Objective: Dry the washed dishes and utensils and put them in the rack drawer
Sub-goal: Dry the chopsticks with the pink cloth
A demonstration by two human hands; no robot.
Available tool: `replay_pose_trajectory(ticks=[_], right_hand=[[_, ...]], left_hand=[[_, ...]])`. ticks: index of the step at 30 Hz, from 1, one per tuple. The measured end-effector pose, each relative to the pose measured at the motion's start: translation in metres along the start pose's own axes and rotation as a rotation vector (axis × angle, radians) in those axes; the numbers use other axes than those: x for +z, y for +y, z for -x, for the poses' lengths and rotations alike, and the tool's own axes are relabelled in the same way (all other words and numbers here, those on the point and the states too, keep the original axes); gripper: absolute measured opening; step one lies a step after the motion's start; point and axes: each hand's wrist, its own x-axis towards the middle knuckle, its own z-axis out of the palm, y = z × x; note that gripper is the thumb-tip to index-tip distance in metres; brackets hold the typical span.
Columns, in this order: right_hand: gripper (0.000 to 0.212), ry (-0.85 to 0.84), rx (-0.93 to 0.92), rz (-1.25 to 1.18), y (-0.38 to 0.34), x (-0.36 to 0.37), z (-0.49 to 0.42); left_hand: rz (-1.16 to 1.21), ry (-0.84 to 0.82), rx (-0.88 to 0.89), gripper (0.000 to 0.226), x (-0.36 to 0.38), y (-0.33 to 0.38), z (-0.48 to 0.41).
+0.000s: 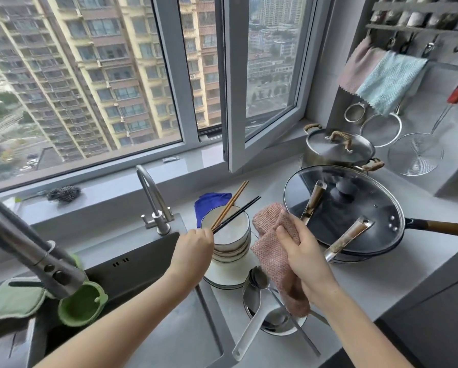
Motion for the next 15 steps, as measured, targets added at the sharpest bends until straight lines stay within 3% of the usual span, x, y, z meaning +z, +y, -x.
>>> replay_pose_trajectory(ticks=[3, 5, 6, 10, 15], right_hand=[[0.030, 0.044, 0.007, -0.006, 0.001, 0.004, 0.001], [0.033, 0.120, -0.021, -0.011, -0.001, 0.009, 0.000], [0.035, 0.157, -0.046, -0.019, -0.004, 0.013, -0.001], [0.041, 0.178, -0.156, -0.052, -0.030, 0.044, -0.009], [0.059, 0.277, -0.282, -0.112, -0.053, 0.075, -0.028]], left_hand=[[0.019, -0.007, -0.043, 0.039, -0.013, 0.002, -0.002], [0.088, -0.032, -0.101, 0.028, -0.030, 0.005, -0.002], [0.178, 0.002, -0.125, 0.016, -0.036, 0.007, -0.005], [0.866, 0.000, -0.128, 0.033, -0.074, 0.023, -0.018], [0.963, 0.084, -0.082, 0.030, -0.090, 0.038, -0.016]])
